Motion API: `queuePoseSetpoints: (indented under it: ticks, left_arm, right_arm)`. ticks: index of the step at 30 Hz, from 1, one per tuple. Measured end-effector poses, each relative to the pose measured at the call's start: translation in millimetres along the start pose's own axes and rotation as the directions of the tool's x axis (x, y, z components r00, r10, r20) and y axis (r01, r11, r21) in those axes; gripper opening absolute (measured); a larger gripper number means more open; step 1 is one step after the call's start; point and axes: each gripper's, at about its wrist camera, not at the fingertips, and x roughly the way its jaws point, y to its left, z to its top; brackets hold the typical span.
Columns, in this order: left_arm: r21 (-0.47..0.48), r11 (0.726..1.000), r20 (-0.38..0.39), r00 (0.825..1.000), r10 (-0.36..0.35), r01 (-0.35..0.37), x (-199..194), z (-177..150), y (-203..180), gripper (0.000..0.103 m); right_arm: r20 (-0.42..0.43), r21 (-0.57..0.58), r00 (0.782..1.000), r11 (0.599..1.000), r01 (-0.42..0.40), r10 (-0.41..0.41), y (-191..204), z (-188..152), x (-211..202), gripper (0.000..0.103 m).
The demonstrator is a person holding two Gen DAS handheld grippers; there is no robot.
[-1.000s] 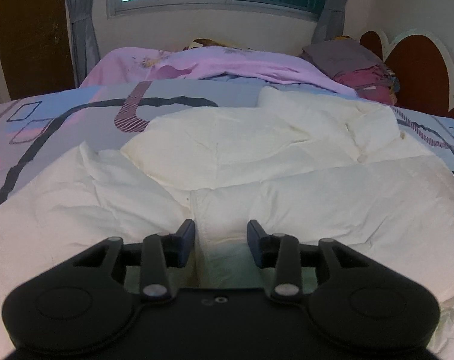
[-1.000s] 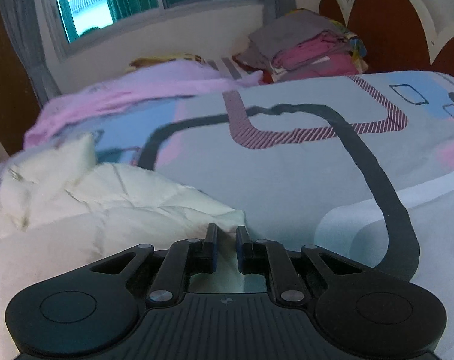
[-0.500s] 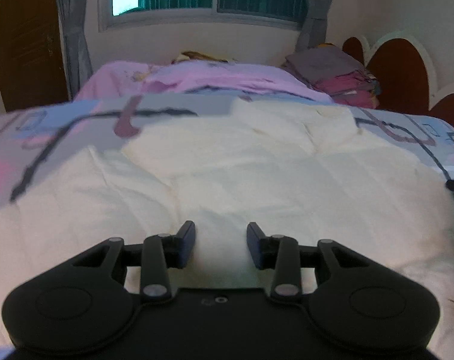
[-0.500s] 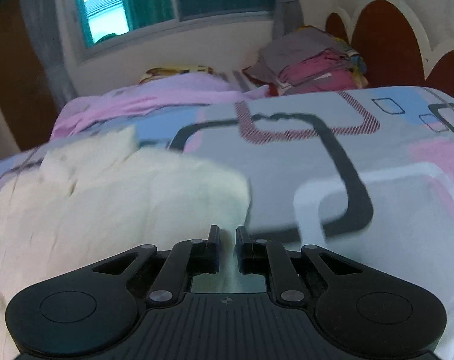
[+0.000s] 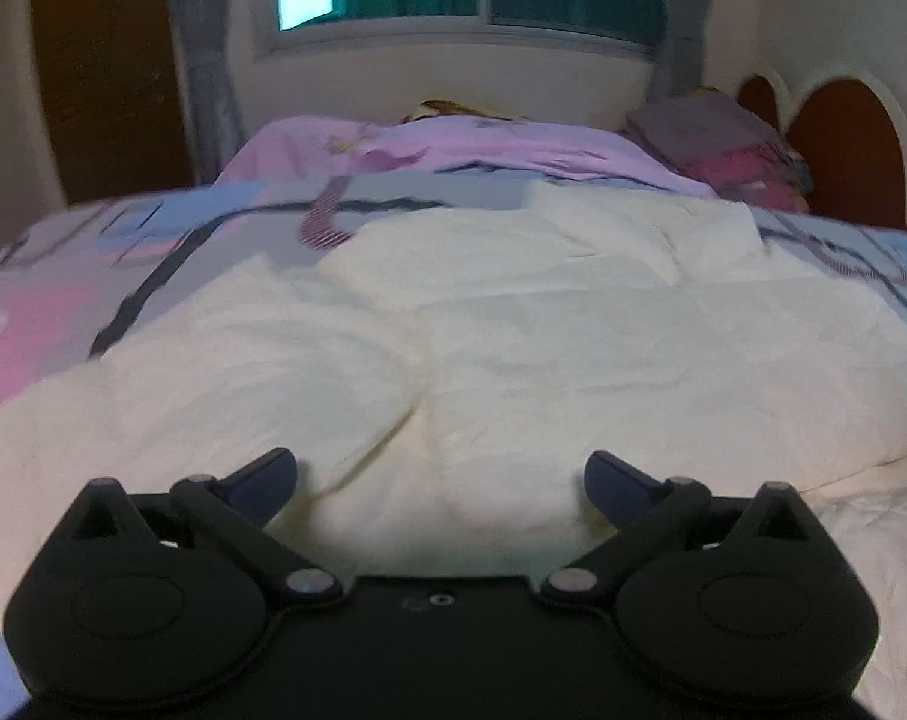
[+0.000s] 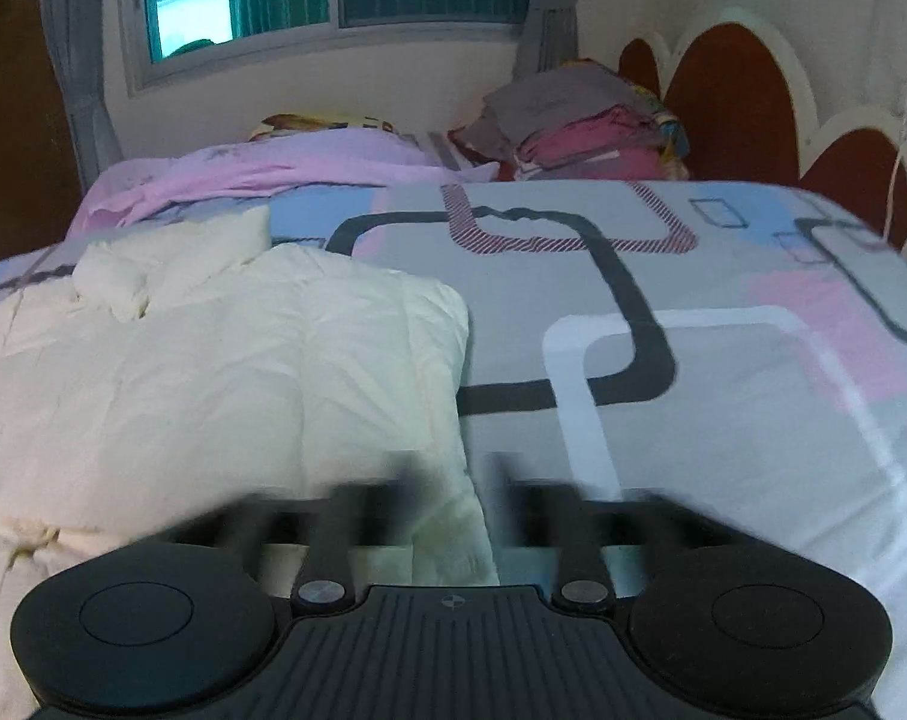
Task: Fold large clothes
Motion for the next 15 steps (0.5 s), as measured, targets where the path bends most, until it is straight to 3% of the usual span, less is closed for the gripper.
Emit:
queuePoseSetpoints:
  ticks: [7,15]
  left_arm:
    - [-0.145,0.985,-0.018,0.996,0.092,-0.093,-30,-31,75,0.093]
    - [-0.341,0.914,-0.047,0.975,0.217,-0.220,-65,-64,170,0.087]
  right_arm:
    - [0.043,-0.113,0.999,0.994,-0.003,0.008,36,-7,-22,0.083]
    - [0.037,-0.150,0.998,0.988,-0.035,0.041,66,-8,-14,0.083]
